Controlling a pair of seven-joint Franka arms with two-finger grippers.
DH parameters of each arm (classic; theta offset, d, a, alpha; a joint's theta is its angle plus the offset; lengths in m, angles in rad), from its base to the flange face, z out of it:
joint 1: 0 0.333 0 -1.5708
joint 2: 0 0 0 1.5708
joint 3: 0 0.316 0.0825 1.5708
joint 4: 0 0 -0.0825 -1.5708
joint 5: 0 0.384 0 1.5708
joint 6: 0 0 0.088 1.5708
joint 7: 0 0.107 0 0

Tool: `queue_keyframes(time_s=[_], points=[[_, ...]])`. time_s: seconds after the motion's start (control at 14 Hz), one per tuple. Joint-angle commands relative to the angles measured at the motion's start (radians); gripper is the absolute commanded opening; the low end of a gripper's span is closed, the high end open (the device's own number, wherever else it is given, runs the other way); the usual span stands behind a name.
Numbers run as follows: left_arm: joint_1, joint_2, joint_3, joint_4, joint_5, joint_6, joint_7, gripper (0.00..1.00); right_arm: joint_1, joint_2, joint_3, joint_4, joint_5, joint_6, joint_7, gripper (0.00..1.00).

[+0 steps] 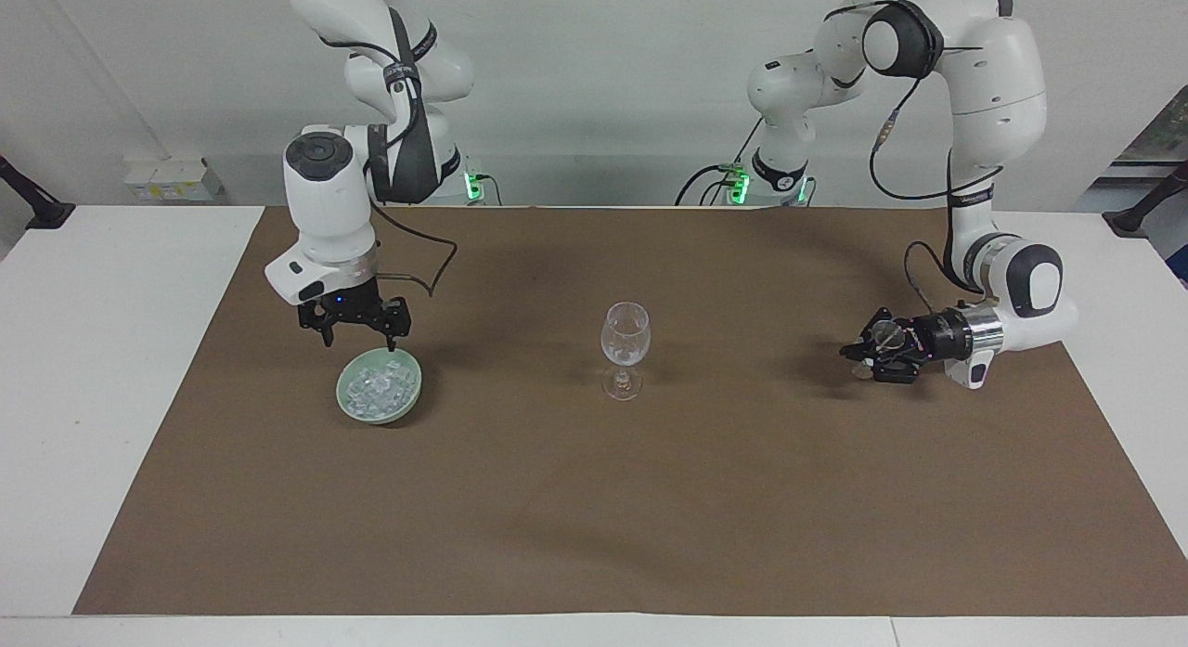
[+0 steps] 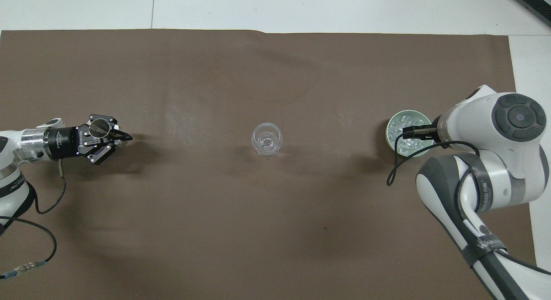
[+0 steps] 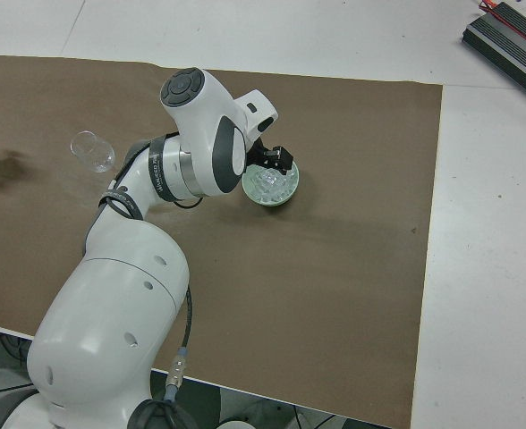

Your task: Pour wine and add ice with both arms

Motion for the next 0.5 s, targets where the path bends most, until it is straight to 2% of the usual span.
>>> queue_keyframes(time_s=[0.0,0.21,0.43], points=[[-0.024,0.006,0.009,-0.017,-0.027,0.016,0.067,0.0,-0.017,0.035,0.015,-0.013,-0.034,0.077,0.035,1.0],[-0.033,0.006,0.008,-0.032,-0.027,0.047,0.087,0.0,-0.017,0.072,0.013,-0.011,-0.069,0.114,0.06,0.99],[-0.037,0.017,0.008,-0.037,-0.029,0.047,0.101,0.0,-0.017,0.107,0.015,-0.011,-0.135,0.134,0.123,0.92]])
